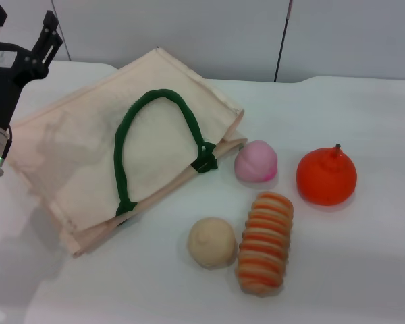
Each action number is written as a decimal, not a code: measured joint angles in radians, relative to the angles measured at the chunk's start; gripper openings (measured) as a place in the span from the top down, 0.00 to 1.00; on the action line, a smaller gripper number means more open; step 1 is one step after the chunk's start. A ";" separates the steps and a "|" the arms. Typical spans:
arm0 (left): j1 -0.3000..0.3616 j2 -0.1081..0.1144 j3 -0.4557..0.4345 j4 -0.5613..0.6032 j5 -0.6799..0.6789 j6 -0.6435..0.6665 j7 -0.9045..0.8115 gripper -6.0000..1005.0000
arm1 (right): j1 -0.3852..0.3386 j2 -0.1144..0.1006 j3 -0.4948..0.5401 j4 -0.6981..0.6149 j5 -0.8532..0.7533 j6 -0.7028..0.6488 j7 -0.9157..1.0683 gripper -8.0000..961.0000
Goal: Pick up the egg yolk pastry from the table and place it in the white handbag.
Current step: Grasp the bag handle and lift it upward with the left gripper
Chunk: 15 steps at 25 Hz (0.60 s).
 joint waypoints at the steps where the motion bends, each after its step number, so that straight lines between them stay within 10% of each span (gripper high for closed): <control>1: -0.001 0.002 0.002 -0.002 0.000 -0.009 -0.029 0.14 | 0.000 0.000 0.000 0.000 0.000 0.000 0.000 0.08; 15: -0.078 0.012 0.006 -0.297 0.270 -0.181 -0.718 0.14 | -0.006 -0.039 -0.072 -0.097 -0.252 0.000 0.278 0.08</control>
